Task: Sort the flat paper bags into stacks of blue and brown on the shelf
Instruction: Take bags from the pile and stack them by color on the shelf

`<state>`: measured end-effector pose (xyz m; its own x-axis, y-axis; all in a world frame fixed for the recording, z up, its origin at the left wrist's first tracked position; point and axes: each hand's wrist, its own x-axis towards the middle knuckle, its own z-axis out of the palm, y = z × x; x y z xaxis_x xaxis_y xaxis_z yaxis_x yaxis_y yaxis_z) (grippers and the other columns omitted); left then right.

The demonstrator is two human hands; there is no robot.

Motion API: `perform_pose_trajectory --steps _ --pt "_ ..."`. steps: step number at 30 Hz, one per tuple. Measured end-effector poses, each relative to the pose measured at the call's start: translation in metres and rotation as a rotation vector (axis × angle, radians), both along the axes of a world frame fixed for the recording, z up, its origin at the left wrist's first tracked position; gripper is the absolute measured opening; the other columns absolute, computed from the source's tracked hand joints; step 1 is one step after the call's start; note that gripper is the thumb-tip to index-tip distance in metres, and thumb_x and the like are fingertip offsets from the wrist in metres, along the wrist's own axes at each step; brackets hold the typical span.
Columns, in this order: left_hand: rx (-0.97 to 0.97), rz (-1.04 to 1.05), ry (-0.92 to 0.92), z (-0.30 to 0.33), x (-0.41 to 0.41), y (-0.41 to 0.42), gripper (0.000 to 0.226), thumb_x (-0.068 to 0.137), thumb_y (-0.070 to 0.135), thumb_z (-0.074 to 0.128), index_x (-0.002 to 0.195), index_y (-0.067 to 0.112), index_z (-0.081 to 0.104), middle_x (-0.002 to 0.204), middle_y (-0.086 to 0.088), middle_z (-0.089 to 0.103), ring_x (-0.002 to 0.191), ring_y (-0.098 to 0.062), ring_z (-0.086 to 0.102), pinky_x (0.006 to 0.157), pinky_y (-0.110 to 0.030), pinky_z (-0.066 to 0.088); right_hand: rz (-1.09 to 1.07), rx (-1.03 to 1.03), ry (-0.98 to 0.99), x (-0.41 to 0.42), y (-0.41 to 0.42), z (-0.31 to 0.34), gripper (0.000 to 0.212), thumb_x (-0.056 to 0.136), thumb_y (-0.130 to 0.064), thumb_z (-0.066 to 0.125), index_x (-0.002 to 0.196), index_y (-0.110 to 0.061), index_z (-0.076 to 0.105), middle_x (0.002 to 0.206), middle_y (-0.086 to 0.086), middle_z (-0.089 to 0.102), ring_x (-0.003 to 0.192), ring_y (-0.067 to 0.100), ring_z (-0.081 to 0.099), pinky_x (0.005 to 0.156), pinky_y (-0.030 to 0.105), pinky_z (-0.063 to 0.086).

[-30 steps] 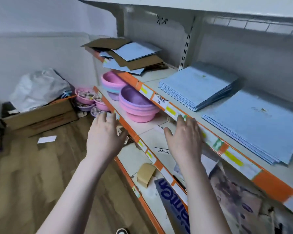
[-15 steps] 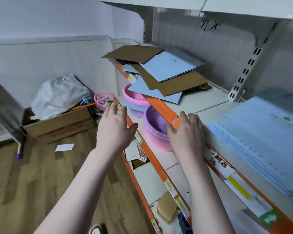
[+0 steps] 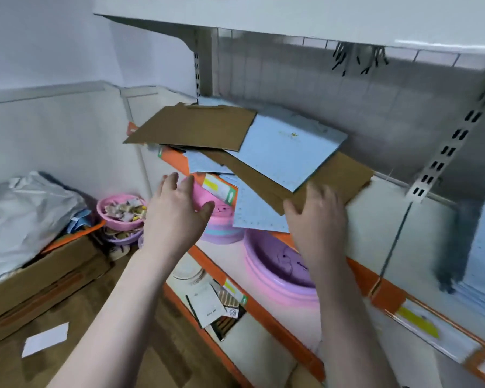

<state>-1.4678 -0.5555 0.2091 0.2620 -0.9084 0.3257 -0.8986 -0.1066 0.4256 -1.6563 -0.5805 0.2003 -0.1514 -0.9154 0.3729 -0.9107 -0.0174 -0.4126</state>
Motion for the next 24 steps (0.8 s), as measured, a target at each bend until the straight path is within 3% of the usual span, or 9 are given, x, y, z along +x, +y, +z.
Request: perform_pose_trajectory --steps 4,9,13,21,24 --pt "0.012 -0.027 0.006 0.002 0.049 -0.047 0.06 0.089 0.035 0.058 0.139 0.006 0.041 0.147 -0.019 0.033 0.137 -0.03 0.026 0.108 -0.038 0.025 -0.042 0.033 0.062 0.04 -0.031 0.006 0.056 0.092 -0.035 0.052 0.139 -0.005 0.041 0.13 0.017 0.048 0.125 0.032 0.04 0.101 0.039 0.032" --pt "-0.016 -0.054 0.022 0.001 0.094 -0.11 0.055 0.088 0.033 0.061 0.132 0.005 0.048 0.141 -0.022 0.039 0.134 -0.034 0.03 0.108 -0.042 0.028 -0.05 -0.012 0.075 0.081 -0.081 0.013 0.05 0.093 -0.031 0.051 0.133 -0.001 0.045 0.119 0.019 0.053 0.116 0.033 0.047 0.099 0.038 0.035" --pt "-0.019 -0.026 0.002 0.004 0.127 -0.166 0.055 0.086 0.034 0.063 0.13 0.003 0.05 0.141 -0.024 0.038 0.133 -0.037 0.032 0.109 -0.04 0.024 -0.035 0.01 0.112 0.112 -0.129 0.02 0.049 0.095 -0.035 0.049 0.133 -0.004 0.044 0.122 0.015 0.052 0.117 0.028 0.046 0.096 0.034 0.037" --pt "0.051 -0.039 0.023 -0.001 0.166 -0.253 0.056 0.088 0.039 0.059 0.133 0.007 0.047 0.141 -0.021 0.038 0.133 -0.035 0.031 0.11 -0.04 0.025 -0.051 0.177 0.173 0.154 -0.209 0.034 0.047 0.095 -0.042 0.045 0.123 -0.004 0.047 0.121 0.017 0.052 0.114 0.031 0.048 0.093 0.037 0.04" --pt "0.106 -0.062 0.033 -0.007 0.181 -0.276 0.053 0.09 0.044 0.052 0.129 0.009 0.051 0.136 -0.021 0.042 0.13 -0.036 0.033 0.109 -0.041 0.026 -0.11 0.238 0.183 0.162 -0.221 0.028 0.052 0.096 -0.046 0.041 0.129 -0.005 0.043 0.13 0.018 0.047 0.121 0.032 0.043 0.099 0.04 0.036"
